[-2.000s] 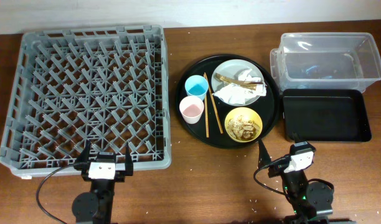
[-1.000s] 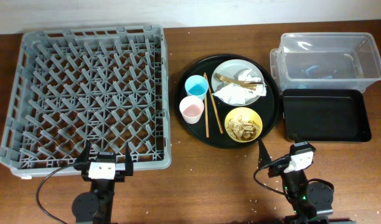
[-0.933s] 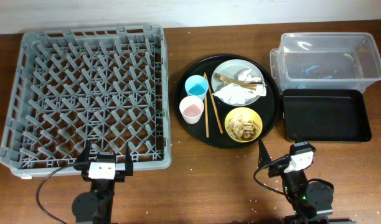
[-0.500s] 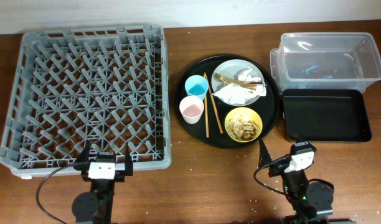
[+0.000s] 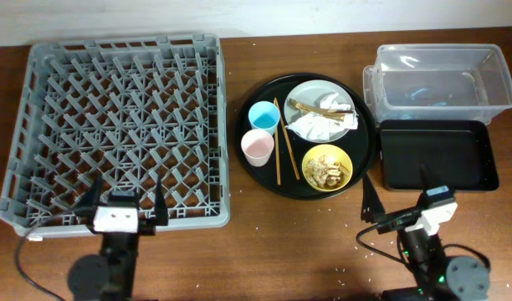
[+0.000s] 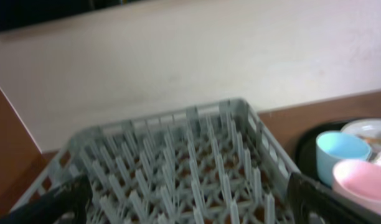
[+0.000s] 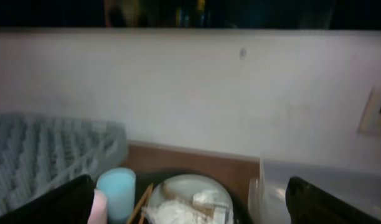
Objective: Sort waste into correct bins and load items into the dishwasher rack
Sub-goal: 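Grasp the napkin and scraps on the white plate with the right gripper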
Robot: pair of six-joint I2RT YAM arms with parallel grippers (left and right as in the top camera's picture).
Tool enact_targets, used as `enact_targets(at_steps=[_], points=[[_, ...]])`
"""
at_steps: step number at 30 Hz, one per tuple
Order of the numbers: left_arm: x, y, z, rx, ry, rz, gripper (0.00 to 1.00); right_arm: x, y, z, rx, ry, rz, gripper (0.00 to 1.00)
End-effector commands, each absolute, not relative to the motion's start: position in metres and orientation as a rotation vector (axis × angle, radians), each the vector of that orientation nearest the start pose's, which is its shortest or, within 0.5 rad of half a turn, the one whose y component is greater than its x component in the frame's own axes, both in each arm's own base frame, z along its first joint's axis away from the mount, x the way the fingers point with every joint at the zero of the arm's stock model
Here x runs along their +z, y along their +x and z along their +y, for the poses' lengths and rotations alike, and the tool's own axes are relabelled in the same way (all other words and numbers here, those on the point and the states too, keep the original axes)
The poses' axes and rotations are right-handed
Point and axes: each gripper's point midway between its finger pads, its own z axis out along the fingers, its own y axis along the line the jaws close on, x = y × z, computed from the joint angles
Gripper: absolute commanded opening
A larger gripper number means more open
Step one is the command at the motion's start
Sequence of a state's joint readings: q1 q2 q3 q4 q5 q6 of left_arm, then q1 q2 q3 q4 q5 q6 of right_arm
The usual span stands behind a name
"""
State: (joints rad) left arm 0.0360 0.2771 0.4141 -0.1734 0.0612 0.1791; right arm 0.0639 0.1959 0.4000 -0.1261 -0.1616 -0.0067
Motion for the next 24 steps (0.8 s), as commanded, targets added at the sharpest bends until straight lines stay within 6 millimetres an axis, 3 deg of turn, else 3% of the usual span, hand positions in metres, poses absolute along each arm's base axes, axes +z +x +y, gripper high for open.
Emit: enact_targets(at_steps=[1,4,7,8,11,14,20,24], points=[[0.320,0.255,-0.005,0.088,0.175,1.604,0.99,0.324,0.240,0.048,0.135,-0.264,1.536,0.98],[0.330,0.276,-0.004,0.071,0.181,1.758,0.99,0.337,0.270,0.049,0.120,-0.304,1.706,0.98],[0.331,0.298,-0.004,0.052,0.186,1.913,1.00,0.338,0.306,0.051,0.143,-0.309,1.888,0.98],[0.331,0.311,-0.003,0.042,0.188,1.998,0.99,0.332,0.326,0.053,0.159,-0.311,2.009,0.98],[0.328,0.326,-0.002,0.027,0.191,2.113,0.99,0.316,0.355,0.055,0.181,-0.315,2.184,0.98],[0.312,0.353,-0.001,0.009,0.194,2.238,0.99,0.306,0.402,0.059,0.171,-0.379,2.237,0.98],[0.259,0.380,0.001,-0.009,0.195,2.386,0.99,0.244,0.438,0.099,0.470,-0.472,2.308,0.98],[0.224,0.392,0.001,-0.023,0.197,2.481,0.99,0.194,0.462,0.092,0.547,-0.077,2.477,1.00]])
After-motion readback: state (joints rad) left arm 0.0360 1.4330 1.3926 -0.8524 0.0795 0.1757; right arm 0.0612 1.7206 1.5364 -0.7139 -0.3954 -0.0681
